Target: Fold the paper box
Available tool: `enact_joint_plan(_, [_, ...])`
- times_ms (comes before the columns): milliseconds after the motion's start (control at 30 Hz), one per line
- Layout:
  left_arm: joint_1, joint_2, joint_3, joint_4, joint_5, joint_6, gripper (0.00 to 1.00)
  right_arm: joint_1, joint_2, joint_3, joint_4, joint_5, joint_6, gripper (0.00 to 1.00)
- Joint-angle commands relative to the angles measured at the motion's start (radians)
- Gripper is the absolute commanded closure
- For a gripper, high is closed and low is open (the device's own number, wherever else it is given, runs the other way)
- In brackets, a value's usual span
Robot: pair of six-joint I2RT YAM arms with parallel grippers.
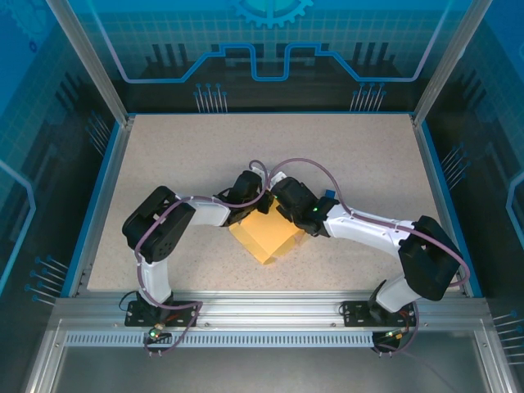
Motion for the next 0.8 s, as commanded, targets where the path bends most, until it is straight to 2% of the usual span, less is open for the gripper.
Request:
enact_joint_plan(0, [0.061,0.019,0.016,0.007,-0.188,-0.095,0.90,0.056,-0.021,-0.023,-0.107,-0.039,0.026,1.00])
enact_joint_plan(133, [0.063,0.013,0.001,0.063,-0.036,-0.047,0.79,0.036,-0.014,-0.008,-0.120,-0.026,0.026,1.00])
enact_joint_plan(233, [0.063,-0.003,-0.009,0.079,0.027,-0.032,0.69,0.026,-0.015,0.001,-0.126,-0.024,0.027,1.00])
enact_joint_plan(433, [0.072,-0.048,-0.040,0.137,0.113,-0.019,0.56,0.021,-0.015,-0.002,-0.125,-0.030,0.026,1.00])
enact_joint_plan(767, [0.086,-0.089,-0.039,0.148,0.217,0.022,0.41,0.022,-0.011,-0.006,-0.121,-0.035,0.028,1.00])
